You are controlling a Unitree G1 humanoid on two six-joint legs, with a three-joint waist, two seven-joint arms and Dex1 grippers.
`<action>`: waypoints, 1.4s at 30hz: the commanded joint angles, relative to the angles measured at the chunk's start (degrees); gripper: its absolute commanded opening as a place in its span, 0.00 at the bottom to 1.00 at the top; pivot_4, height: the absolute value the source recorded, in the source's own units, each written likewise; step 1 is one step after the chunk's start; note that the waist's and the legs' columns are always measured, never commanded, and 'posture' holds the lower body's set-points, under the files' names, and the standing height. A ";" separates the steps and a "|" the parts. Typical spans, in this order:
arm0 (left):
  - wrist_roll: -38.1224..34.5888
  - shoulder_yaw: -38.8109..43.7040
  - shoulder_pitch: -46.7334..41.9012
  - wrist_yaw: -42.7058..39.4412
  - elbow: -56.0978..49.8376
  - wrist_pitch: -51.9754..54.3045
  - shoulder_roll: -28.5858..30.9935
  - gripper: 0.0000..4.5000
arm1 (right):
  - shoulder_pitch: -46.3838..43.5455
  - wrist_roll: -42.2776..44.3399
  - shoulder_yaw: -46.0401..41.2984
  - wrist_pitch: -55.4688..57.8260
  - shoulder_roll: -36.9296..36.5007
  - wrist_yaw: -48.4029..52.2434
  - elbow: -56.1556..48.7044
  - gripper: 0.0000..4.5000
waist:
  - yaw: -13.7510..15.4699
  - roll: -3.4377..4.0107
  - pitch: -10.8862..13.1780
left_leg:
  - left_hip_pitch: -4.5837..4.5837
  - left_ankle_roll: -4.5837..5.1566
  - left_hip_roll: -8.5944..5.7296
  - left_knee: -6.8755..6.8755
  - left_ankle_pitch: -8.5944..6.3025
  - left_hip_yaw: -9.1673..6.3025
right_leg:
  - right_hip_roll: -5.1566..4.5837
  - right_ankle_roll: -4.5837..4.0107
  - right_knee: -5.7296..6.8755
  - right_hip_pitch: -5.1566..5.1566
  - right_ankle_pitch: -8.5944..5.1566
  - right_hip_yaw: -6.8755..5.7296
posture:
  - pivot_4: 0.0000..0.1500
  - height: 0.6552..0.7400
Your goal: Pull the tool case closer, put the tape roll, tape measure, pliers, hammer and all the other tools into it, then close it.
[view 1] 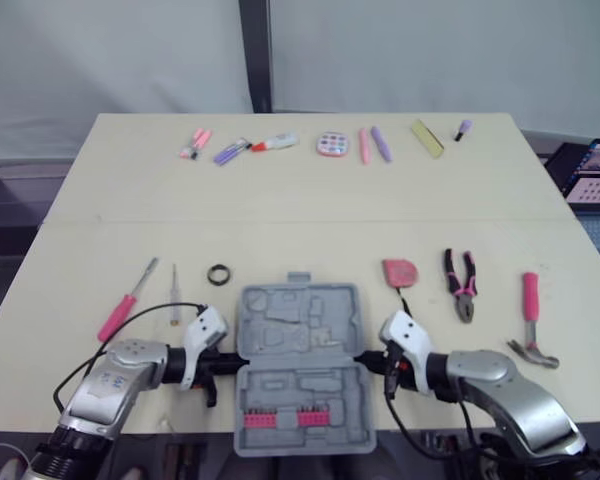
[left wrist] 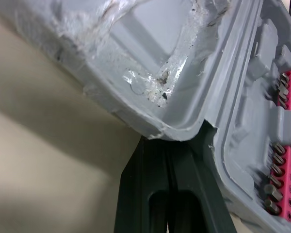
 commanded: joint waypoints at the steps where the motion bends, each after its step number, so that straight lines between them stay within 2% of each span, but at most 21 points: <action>1: 0.01 0.83 0.30 0.43 1.01 -0.76 1.21 0.00 | -0.65 1.07 -0.88 -1.43 -0.75 1.42 0.08 0.01 | 0.00 0.00 0.00 | 0.00 0.00 0.00 0.00 0.00 0.00 | 0.00 0.00 0.00 0.00 0.00 0.00 | 1.00 1.00; 11: -0.80 1.93 0.66 -0.27 1.96 -1.53 3.71 0.00 | 0.87 2.73 -2.84 -1.67 -3.87 2.42 -0.49 0.01 | 0.00 0.02 -0.01 | 0.02 0.00 0.02 0.01 0.00 0.01 | 0.01 0.00 0.00 0.01 0.00 0.00 | 1.00 1.00; 19: -4.12 6.42 3.59 -2.06 -1.34 -0.69 7.80 0.00 | 4.05 5.95 -7.57 -0.18 -6.41 2.04 -3.97 0.01 | -0.02 0.02 -0.01 | 0.01 0.00 0.08 -0.08 0.00 0.04 | 0.02 0.00 -0.09 0.01 0.00 -0.01 | 1.00 1.00; 26: -11.70 20.92 10.63 -2.57 -9.05 -3.46 8.32 0.00 | 8.10 12.11 -16.43 4.35 -7.52 1.14 -9.38 0.01 | 0.09 0.03 0.00 | -0.01 0.00 0.08 -0.08 0.00 0.03 | 0.00 0.00 -0.22 0.08 0.00 -0.01 | 1.00 1.00; 32: -12.29 26.99 19.55 0.43 -14.64 -7.18 5.38 0.00 | 11.53 14.40 -20.97 5.17 -8.43 1.28 -10.54 0.01 | 0.24 0.04 0.00 | 0.03 0.00 0.10 -0.14 0.00 0.06 | 0.01 0.00 -0.68 0.32 0.00 -0.01 | 1.00 1.00; 35: -12.13 29.34 24.30 1.53 -16.62 -10.02 2.80 0.19 | 12.83 15.78 -22.63 4.76 -8.04 1.47 -11.12 0.19 | 0.29 0.06 0.02 | 0.08 0.00 0.22 -0.21 0.00 0.07 | 0.10 -0.01 -1.19 0.61 0.00 -0.04 | 1.00 1.00; 36: -12.47 29.66 25.43 1.60 -17.05 -9.85 2.48 0.28 | 13.23 16.09 -22.94 4.59 -8.04 1.57 -11.23 0.28 | 0.37 0.06 0.02 | 0.08 0.00 0.25 -0.24 0.00 0.08 | 0.13 -0.01 -1.29 0.74 -0.01 -0.05 | 1.00 1.00; 42: -11.75 33.56 36.22 0.94 -17.68 -19.13 -3.36 0.97 | 17.56 15.00 -23.41 0.91 -9.38 3.85 -9.73 0.98 | 1.44 0.07 0.01 | 0.16 0.01 0.25 -0.37 -0.01 0.25 | 0.11 -0.01 -1.64 0.90 -0.01 -0.03 | 1.00 1.00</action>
